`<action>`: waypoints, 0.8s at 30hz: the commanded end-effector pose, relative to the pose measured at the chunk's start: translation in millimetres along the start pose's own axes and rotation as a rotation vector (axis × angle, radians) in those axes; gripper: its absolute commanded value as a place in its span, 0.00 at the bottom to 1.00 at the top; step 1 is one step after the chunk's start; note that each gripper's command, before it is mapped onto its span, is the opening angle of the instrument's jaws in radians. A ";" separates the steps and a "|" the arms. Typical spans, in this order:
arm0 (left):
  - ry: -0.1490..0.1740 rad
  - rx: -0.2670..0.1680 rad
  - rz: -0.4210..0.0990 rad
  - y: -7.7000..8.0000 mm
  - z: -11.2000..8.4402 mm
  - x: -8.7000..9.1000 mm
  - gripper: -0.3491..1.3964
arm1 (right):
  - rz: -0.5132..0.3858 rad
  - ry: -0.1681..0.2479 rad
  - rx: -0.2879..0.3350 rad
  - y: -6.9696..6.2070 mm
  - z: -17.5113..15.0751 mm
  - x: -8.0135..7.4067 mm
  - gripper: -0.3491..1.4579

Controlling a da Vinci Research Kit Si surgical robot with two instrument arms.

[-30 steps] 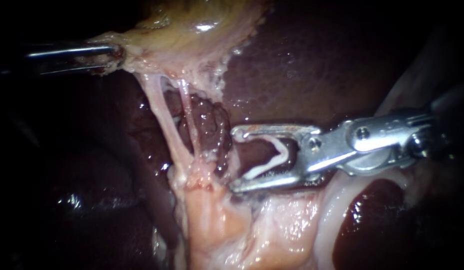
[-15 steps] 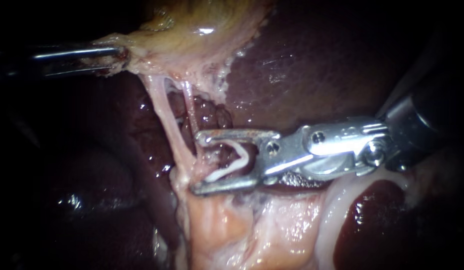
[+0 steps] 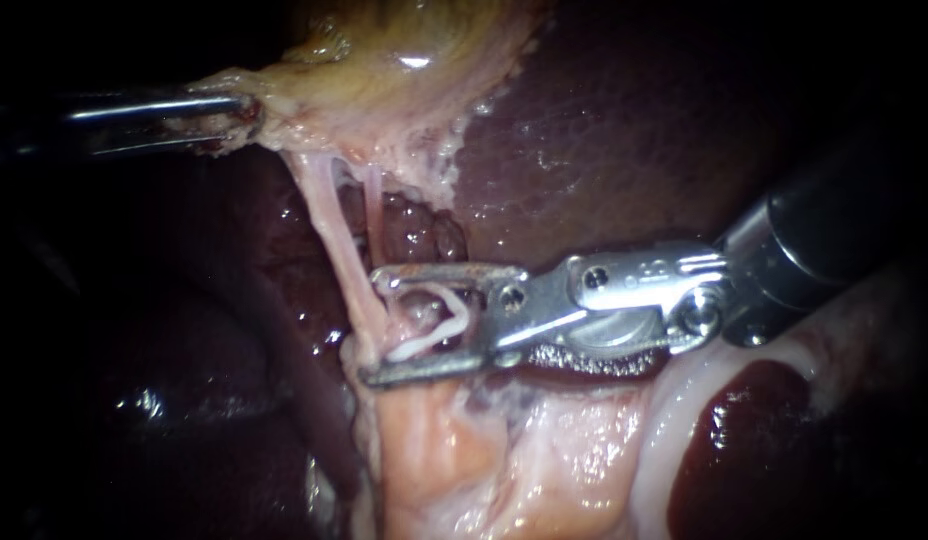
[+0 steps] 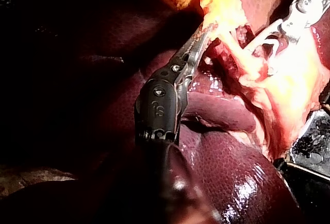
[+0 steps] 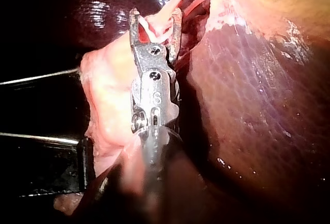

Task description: Clipping first clip left tube

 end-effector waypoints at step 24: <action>0.000 -0.008 -0.001 1.0 0.4 0.2 0.00 | 0.021 -0.015 0.042 1.4 4.8 -0.8 0.47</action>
